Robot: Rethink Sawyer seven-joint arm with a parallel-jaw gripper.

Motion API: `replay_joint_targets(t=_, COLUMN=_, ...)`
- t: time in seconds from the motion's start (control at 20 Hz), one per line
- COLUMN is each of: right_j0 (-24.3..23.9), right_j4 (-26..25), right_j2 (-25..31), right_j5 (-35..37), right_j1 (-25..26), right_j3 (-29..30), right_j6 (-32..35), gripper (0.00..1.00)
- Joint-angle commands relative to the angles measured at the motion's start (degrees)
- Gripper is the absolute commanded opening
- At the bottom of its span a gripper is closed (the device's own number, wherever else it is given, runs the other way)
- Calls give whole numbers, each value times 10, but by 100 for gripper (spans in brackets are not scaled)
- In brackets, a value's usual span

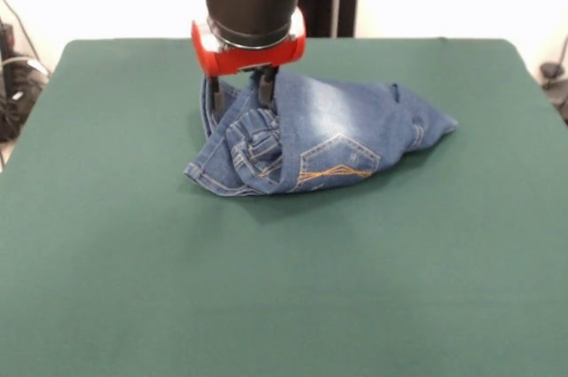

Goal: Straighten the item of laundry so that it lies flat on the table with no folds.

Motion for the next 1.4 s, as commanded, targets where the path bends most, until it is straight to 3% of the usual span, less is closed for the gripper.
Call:
replay_joint_targets(t=0.05, right_j0=7, right_j4=-6, right_j2=18, right_j5=13, right_j1=57, right_j3=30, right_j6=-76, gripper=100)
replay_joint_targets(t=0.65, right_j0=12, right_j4=-18, right_j2=15, right_j5=9, right_j1=83, right_j3=1, right_j6=-76, gripper=100)
replay_joint_targets(t=1.4, right_j0=31, right_j4=-60, right_j2=0, right_j5=14, right_j1=147, right_j3=-83, right_j6=-66, gripper=100)
